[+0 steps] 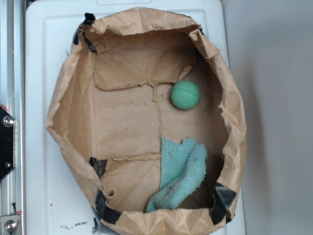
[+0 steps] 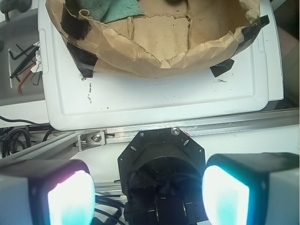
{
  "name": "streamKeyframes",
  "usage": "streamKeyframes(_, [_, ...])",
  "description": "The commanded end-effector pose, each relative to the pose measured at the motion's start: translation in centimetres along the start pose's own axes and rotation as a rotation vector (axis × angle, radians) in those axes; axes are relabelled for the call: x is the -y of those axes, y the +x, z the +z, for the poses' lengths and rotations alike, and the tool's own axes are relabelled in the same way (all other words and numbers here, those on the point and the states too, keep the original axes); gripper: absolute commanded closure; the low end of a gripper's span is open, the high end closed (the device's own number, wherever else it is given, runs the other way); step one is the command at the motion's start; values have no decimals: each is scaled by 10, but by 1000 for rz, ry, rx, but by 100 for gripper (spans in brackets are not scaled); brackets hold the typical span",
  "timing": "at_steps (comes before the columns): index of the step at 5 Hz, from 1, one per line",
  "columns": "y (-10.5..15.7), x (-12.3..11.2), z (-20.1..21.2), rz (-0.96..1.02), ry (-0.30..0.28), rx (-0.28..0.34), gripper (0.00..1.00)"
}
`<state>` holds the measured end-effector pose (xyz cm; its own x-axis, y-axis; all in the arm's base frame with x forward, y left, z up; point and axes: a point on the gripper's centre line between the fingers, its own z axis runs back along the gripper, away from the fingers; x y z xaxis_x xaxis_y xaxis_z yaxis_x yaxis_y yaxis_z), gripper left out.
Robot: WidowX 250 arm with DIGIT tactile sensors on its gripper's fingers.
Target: Grab the green ball.
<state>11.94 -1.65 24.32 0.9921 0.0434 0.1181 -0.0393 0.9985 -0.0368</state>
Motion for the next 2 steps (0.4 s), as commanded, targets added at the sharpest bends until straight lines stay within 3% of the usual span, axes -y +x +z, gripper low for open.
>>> streamKeyframes(1, [0,0,0,0,0,0,0])
streamKeyframes(2, [23,2,-8,34,-25,1,0])
